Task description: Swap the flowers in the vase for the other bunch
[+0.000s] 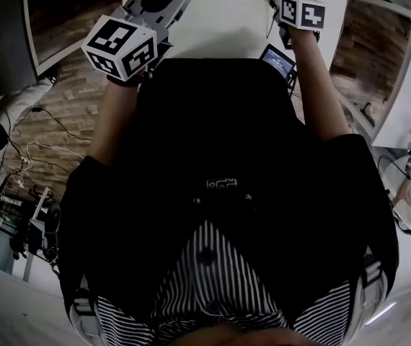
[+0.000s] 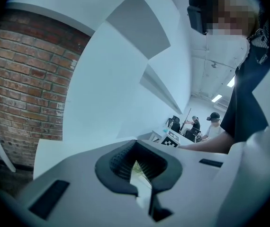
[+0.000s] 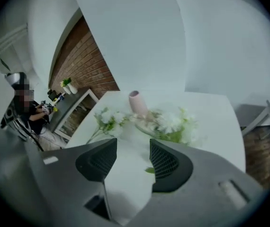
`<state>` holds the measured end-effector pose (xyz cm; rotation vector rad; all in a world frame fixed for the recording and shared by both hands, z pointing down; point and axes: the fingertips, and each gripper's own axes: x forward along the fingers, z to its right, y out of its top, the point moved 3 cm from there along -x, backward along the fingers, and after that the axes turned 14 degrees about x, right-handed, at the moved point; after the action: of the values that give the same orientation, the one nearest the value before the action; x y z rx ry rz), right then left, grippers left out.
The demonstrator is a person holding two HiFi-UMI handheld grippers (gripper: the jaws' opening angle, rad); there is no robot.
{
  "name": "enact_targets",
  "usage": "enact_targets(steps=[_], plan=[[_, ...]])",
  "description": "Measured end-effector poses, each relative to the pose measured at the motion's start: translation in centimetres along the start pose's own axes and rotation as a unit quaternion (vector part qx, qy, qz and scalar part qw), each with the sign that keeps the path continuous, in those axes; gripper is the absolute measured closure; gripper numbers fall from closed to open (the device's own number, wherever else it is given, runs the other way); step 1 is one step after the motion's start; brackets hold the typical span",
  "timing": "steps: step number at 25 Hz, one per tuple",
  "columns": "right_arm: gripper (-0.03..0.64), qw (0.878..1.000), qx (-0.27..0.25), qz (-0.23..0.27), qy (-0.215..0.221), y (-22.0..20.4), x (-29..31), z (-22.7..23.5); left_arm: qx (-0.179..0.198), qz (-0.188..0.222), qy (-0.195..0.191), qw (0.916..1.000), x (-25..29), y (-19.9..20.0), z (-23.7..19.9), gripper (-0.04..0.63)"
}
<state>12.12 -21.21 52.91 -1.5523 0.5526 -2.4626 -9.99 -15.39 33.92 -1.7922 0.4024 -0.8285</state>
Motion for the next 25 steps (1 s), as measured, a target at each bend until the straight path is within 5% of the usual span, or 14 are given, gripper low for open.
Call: enact_targets(steps=[4,10,19,25], plan=[[0.402,0.996,0.02,-0.039,0.081,-0.5,3.2,-6.6,-0.01,0.002,0.008,0.9999,-0.9,-0.5,-1.0,0.588],[0.402,0.986,0.051,-0.09,0.134,-2.0,7.9,-13.7,-0.02,0.005,0.033,0.9992,-4.3,-1.1,-3.0,0.588],[0.395,0.971,0.176,-0.132,0.094,-5.0,15.2,-15.0,-0.042,-0.002,0.039,0.9984,-7.0,-3.3,-6.2,0.588],[0.38,0.963,0.215,-0.141,0.073,-5.1,17.4,-15.9,-0.052,0.002,0.048,0.9975,-8.6,-3.7,-9.1,0.588]])
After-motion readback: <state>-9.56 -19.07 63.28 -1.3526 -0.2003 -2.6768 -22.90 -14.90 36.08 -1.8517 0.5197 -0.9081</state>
